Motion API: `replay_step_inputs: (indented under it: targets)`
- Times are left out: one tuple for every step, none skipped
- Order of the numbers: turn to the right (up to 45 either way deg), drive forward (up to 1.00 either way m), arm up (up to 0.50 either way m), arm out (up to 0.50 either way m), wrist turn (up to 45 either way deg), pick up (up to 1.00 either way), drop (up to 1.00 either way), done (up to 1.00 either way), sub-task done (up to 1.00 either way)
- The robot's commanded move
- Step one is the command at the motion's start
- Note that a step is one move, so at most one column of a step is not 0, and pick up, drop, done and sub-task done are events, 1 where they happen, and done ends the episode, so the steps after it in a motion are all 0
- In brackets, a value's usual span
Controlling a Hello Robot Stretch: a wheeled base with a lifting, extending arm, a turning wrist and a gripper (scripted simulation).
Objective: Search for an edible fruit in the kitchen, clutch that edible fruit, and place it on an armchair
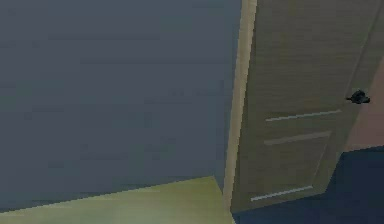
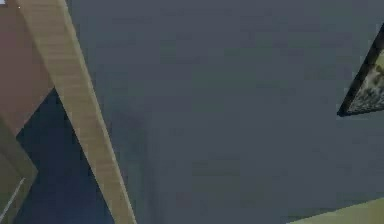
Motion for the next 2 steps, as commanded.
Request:
replay_step_inputs:
  targets:
    - [0.0,0.3,0.0,0.0,0.0,0.0,0.0,0.0,0.0]
    - [45.0,0.0,0.0,0.0,0.0,0.0,0.0,0.0,0.0]
